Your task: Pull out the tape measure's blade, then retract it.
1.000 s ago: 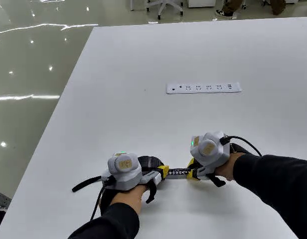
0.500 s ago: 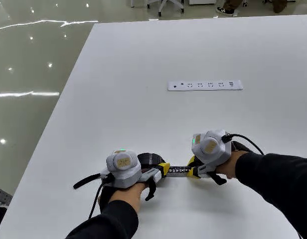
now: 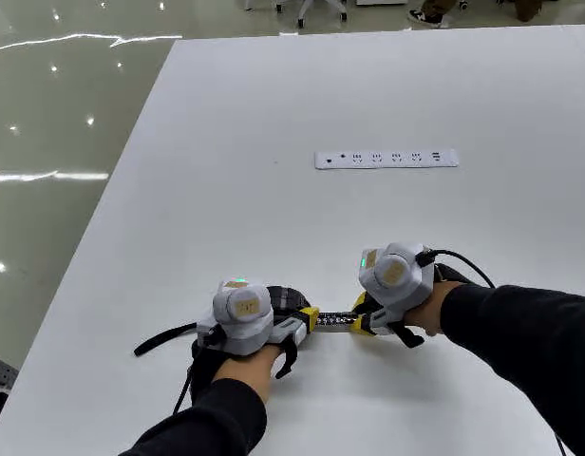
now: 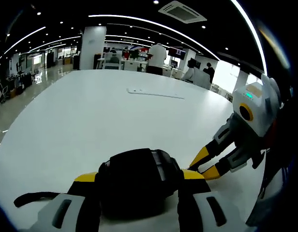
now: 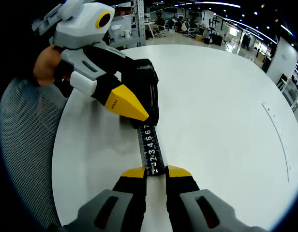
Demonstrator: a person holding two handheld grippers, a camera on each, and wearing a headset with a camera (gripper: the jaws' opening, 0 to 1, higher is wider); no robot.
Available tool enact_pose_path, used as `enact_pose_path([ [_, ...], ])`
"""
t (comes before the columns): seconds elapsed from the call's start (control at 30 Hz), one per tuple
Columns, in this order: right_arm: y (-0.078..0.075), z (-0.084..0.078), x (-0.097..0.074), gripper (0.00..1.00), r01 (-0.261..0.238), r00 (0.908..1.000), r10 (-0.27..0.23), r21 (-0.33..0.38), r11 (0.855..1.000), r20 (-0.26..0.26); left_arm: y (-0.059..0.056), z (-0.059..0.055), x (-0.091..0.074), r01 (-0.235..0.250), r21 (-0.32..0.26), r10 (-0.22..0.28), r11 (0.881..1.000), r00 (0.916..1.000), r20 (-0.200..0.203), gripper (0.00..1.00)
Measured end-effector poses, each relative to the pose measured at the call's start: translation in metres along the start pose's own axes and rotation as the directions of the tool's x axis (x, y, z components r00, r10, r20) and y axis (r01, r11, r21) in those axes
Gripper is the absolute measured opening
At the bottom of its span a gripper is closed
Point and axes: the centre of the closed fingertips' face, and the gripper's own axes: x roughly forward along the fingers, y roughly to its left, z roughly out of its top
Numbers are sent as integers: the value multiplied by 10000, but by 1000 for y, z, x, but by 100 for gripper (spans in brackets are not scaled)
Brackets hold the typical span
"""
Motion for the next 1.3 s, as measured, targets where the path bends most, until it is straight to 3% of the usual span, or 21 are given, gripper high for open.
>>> enact_pose_path([
  [0.33, 1, 0, -1, 10, 28, 10000, -29, 58, 10000, 77, -1, -1, 0, -208, 598, 200, 9980, 9997, 150, 61],
  [0.53, 1, 0, 0, 10, 61, 9999, -63, 117, 9999, 117, 0, -4, 1, -368, 1278, 388, 9911, 9992, -130, 60],
  [0.9, 0, 1, 1, 10, 153, 9995, -160, 254, 9996, 271, 2, -3, -1, -32, 466, 30, 9989, 10000, 48, 60],
  [1.3, 1, 3, 2, 10, 192, 9997, -195, 202, 9996, 175, 2, -2, 0, -257, -173, 257, 9995, 9997, 4, 63],
])
